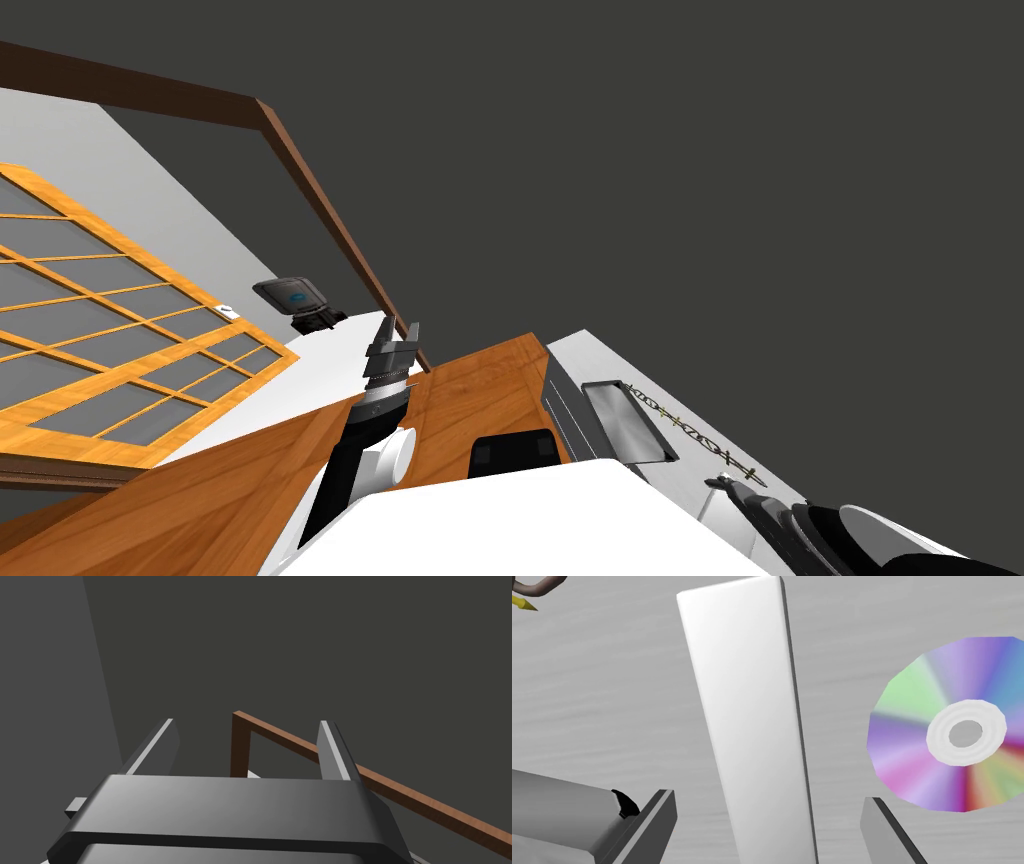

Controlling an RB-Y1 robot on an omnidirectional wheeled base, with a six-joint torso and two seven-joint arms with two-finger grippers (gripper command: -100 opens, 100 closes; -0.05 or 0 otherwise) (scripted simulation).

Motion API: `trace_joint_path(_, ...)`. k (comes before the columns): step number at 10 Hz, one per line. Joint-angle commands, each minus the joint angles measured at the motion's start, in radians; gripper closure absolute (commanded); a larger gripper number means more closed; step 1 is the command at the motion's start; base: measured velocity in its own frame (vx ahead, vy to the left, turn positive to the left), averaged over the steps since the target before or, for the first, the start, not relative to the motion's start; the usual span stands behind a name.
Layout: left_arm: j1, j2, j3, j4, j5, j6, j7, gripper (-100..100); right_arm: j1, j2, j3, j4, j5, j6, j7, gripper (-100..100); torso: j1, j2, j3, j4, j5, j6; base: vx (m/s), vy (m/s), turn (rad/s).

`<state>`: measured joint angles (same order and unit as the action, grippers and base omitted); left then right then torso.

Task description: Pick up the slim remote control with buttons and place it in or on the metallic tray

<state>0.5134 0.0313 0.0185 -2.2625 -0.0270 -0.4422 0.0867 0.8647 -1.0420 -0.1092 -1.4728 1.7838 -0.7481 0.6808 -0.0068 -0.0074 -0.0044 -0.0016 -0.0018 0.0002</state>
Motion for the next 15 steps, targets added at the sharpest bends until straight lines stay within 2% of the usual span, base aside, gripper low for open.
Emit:
trace_joint_path(1, 0.0, 0.0, 0.0, 0.0, 0.0, 0.0, 0.0, 0, -0.006, 0.001, 0.007, 0.023, 0.007, -0.032, 0.015, -100, 0.0, 0.0, 0.0, 0.0, 0.0, 0.0, 0.114, -0.069, 0.04)
trace_joint_path(2, 0.0, 0.0, 0.0, 0.0, 0.0, 0.0, 0.0, 0, -0.015, 0.014, 0.023, 0.044, 0.01, -0.052, 0.025, -100, 0.002, 0.0, 0.0, 0.0, 0.001, 0.0, 0.111, -0.074, 0.041)
trace_joint_path(3, 0.0, 0.0, 0.0, 0.0, 0.0, 0.0, 0.0, 0, -0.009, 0.009, 0.016, 0.027, 0.013, -0.036, 0.014, -100, 0.003, 0.0, 0.0, 0.0, 0.001, 0.0, 0.047, -0.036, 0.014)
trace_joint_path(4, 0.0, 0.0, 0.0, 0.0, 0.0, 0.0, 0.0, 0, -0.01, 0.01, 0.018, 0.028, 0.014, -0.04, 0.014, 0, 0.005, 0.003, 0.002, 0.001, 0.001, 0.0, 0.009, -0.007, 0.001)
trace_joint_path(5, 0.0, 0.0, 0.0, 0.0, 0.0, 0.0, 0.0, 0, -0.022, 0.038, 0.044, 0.055, 0.026, -0.011, 0.021, -100, 0.007, 0.006, 0.003, 0.001, 0.002, 0.001, 0.007, -0.02, 0.08)
trace_joint_path(7, 0.0, 0.0, 0.0, 0.0, 0.0, 0.0, 0.0, 0, -0.033, 0.067, 0.071, 0.081, 0.038, 0.018, 0.027, -100, 0.006, 0.007, 0.004, 0.002, 0.001, 0.001, 0.009, -0.034, 0.079)
trace_joint_path(8, 0.0, 0.0, 0.0, 0.0, 0.0, 0.0, 0.0, 0, -0.034, 0.058, 0.063, 0.078, 0.032, 0.005, 0.029, -100, 0.006, 0.007, 0.004, 0.002, 0.001, 0.0, 0.003, -0.015, 0.018)
trace_joint_path(9, 0.0, 0.0, 0.0, 0.0, 0.0, 0.0, 0.0, 0, -0.035, 0.059, 0.064, 0.079, 0.033, 0.009, 0.029, 100, 0.007, 0.008, 0.004, 0.002, 0.002, 0.001, -0.001, -0.004, -0.012)
trace_joint_path(13, 0.0, 0.0, 0.0, 0.0, 0.0, 0.0, 0.0, 0, -0.034, 0.059, 0.065, 0.079, 0.034, 0.008, 0.03, 100, 0.008, 0.008, 0.005, 0.002, 0.002, 0.001, 0.0, 0.0, 0.003)
trace_joint_path(14, 0.0, 0.0, 0.0, 0.0, 0.0, 0.0, 0.0, 0, -0.034, 0.059, 0.064, 0.079, 0.034, 0.008, 0.03, 0, 0.008, 0.008, 0.005, 0.002, 0.002, 0.001, 0.0, 0.0, 0.0)
trace_joint_path(15, 0.0, 0.0, 0.0, 0.0, 0.0, 0.0, 0.0, 0, -0.019, 0.033, 0.039, 0.049, 0.024, -0.017, 0.019, 100, 0.008, 0.008, 0.005, 0.002, 0.002, 0.001, -0.005, 0.019, -0.102)
